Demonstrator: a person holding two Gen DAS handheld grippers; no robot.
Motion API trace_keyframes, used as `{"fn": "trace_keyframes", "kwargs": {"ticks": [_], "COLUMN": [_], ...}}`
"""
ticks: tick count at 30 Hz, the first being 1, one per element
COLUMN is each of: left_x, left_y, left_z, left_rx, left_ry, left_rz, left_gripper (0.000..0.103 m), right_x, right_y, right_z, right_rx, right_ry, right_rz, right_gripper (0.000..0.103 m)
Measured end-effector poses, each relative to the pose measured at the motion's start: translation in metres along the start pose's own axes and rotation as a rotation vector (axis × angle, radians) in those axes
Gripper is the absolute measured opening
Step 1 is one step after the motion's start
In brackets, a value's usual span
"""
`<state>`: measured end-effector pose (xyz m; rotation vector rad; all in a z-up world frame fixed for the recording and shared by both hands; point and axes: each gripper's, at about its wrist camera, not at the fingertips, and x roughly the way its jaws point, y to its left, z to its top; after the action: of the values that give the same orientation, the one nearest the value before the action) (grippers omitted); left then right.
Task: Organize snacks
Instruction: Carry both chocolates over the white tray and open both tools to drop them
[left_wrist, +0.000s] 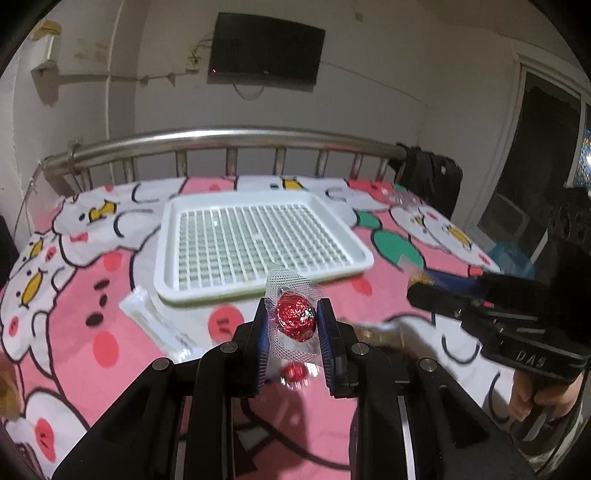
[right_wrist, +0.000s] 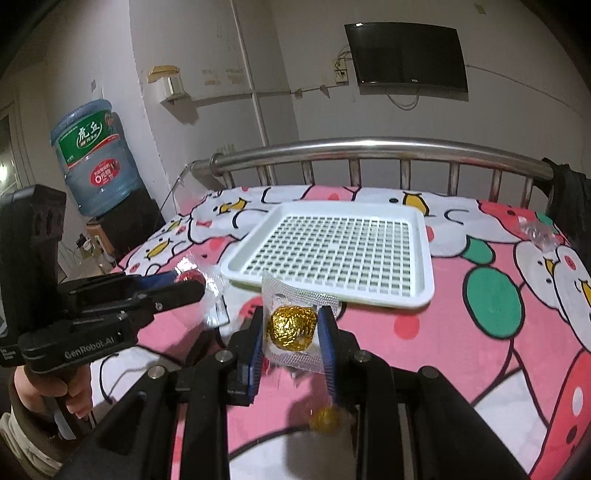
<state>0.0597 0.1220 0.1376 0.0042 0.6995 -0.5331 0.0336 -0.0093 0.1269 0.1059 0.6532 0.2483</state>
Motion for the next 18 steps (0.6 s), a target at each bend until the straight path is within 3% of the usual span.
{"fn": "trace_keyframes", "kwargs": {"ticks": [10,18], "left_x": [0.012,0.052], "left_y": [0.017,0.031], "left_z": [0.042,0.061], "left_rx": [-0.041,-0.094], "left_ry": [-0.056,-0.042], "left_rz": [0.020,0.038], "left_gripper": [0.021,0.021], "right_x": [0.024,0.061], "right_y": [-0.010,-0.023], "right_z": [0.033,0.055], "right_rx": [0.028,0.066], "right_ry": [-0.026,-0.020], "right_rz": [-0.001,-0.021], "right_gripper": [0.029,0.029]}}
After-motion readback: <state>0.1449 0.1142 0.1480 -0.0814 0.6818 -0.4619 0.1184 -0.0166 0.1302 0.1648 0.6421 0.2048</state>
